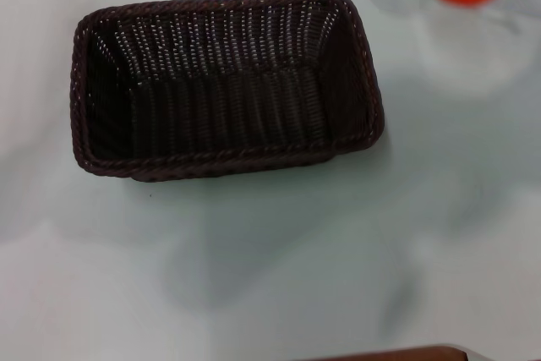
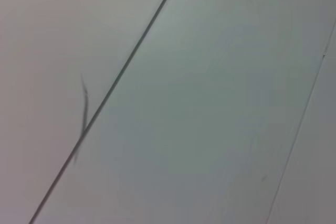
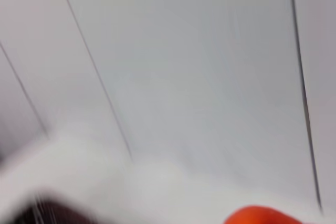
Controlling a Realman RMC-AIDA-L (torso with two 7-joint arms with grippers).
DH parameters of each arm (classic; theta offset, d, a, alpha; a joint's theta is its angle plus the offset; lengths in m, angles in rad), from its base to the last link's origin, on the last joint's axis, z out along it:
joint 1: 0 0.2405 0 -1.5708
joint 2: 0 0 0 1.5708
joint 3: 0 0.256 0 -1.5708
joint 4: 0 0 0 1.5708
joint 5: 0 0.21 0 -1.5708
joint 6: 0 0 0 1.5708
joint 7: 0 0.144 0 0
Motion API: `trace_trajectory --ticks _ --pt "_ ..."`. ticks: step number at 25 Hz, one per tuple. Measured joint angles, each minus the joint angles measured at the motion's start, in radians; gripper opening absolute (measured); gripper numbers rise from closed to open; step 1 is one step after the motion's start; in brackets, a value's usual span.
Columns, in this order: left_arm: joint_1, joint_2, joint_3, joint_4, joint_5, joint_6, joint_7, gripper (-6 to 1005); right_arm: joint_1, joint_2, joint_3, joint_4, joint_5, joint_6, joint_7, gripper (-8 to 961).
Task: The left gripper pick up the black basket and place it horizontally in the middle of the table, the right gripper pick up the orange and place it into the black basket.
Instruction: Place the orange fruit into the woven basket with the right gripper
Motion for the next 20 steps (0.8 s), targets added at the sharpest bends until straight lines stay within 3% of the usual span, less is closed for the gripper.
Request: trace_trajectory --ticks 4,7,10,12,17,20 --pt "0.004 -0.001 0.0 0.0 -0.001 0.0 -0.002 833 -0.009 0.001 0.002 0.043 0.241 -0.062 -0.063 59" --pt "0.004 -0.001 0.0 0.0 -0.001 0.002 -0.005 832 0.025 0.025 -0.056 0.067 0.341 -0.11 -0.101 57" --pt "0.004 -0.001 0.0 -0.003 -0.001 0.002 -0.006 832 0.08 0.064 -0.139 0.068 0.354 -0.127 -0.109 58" --pt "0.005 -0.001 0.0 -0.007 -0.001 0.002 -0.008 832 0.115 0.078 -0.212 0.069 0.336 -0.128 -0.103 58" --pt "0.012 -0.001 0.0 -0.009 -0.001 0.003 -0.015 832 0.161 0.094 -0.317 0.073 0.282 -0.103 -0.077 154" --pt "0.014 -0.002 0.0 -0.009 -0.002 0.004 -0.015 831 0.164 0.102 -0.332 0.074 0.276 -0.076 -0.082 279"
